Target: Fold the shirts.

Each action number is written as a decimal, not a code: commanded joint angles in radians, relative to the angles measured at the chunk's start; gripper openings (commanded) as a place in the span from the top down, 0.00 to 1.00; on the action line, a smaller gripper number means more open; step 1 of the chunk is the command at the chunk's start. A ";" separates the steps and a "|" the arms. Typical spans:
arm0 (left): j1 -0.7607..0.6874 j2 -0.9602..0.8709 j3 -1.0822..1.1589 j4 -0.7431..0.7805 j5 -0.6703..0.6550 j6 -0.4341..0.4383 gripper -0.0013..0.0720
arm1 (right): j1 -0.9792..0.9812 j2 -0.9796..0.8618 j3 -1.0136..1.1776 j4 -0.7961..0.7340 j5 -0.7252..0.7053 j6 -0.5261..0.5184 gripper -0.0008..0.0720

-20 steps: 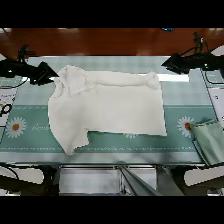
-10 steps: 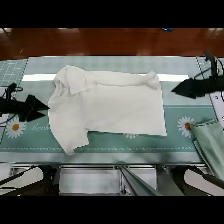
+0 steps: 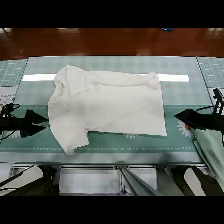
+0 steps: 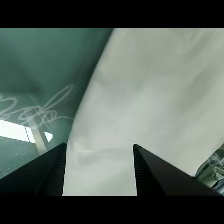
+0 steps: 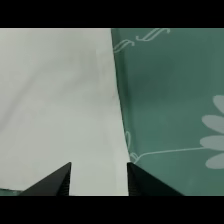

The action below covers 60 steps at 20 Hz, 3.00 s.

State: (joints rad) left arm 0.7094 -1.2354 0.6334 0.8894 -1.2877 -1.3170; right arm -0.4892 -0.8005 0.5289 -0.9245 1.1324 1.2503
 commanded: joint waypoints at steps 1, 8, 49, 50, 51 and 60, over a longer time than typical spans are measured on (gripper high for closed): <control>-0.005 -0.037 -0.008 0.013 0.008 -0.003 0.29 | -0.008 0.023 -0.031 -0.002 -0.045 0.040 0.43; -0.117 -0.171 -0.007 -0.007 0.033 0.035 0.41 | -0.008 0.023 -0.031 -0.002 -0.060 0.069 0.43; -0.216 0.324 0.686 -0.524 0.129 0.183 0.96 | 0.299 -0.168 1.107 -0.085 0.122 0.208 0.95; -0.197 0.359 0.749 -0.523 0.129 0.183 0.96 | 0.299 -0.140 1.159 -0.082 0.132 0.206 0.95; -0.177 0.394 0.803 -0.523 0.129 0.183 0.96 | 0.299 -0.101 1.200 -0.084 0.131 0.204 0.95; -0.498 0.845 0.991 0.331 0.199 -0.056 0.96 | 0.299 0.237 1.250 -0.332 0.207 0.250 0.95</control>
State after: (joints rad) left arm 0.3248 -0.5388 1.5818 0.8146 -1.1450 -1.2358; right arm -0.1913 -0.6487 1.7660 -1.1400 1.2766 1.4750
